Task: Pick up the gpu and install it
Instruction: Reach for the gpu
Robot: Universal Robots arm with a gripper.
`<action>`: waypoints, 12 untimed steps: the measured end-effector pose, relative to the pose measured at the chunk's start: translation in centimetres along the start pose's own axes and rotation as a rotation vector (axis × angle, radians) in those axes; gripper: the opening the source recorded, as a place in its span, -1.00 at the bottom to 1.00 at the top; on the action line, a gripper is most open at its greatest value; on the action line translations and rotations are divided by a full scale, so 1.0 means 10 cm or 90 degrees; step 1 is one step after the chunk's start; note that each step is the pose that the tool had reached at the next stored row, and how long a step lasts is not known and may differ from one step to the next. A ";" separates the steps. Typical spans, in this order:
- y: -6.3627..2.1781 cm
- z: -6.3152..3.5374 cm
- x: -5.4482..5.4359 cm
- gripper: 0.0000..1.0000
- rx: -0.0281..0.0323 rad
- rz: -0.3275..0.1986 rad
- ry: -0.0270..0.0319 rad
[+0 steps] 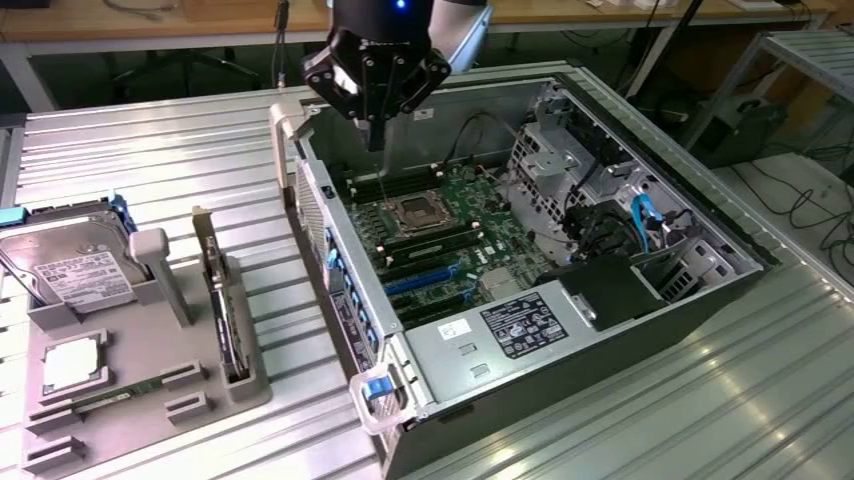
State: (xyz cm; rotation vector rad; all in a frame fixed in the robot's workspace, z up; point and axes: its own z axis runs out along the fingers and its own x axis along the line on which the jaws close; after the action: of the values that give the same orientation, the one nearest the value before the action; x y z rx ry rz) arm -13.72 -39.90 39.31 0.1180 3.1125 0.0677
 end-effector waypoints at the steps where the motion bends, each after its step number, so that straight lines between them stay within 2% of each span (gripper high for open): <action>1: -0.001 0.000 0.00 -0.79 0.0000 0.000 0.0000; 12: -0.003 0.000 0.04 -0.79 0.0001 0.000 0.0005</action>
State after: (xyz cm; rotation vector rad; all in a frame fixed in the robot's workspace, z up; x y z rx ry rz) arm -14.17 -39.90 39.29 0.1181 3.1132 0.0676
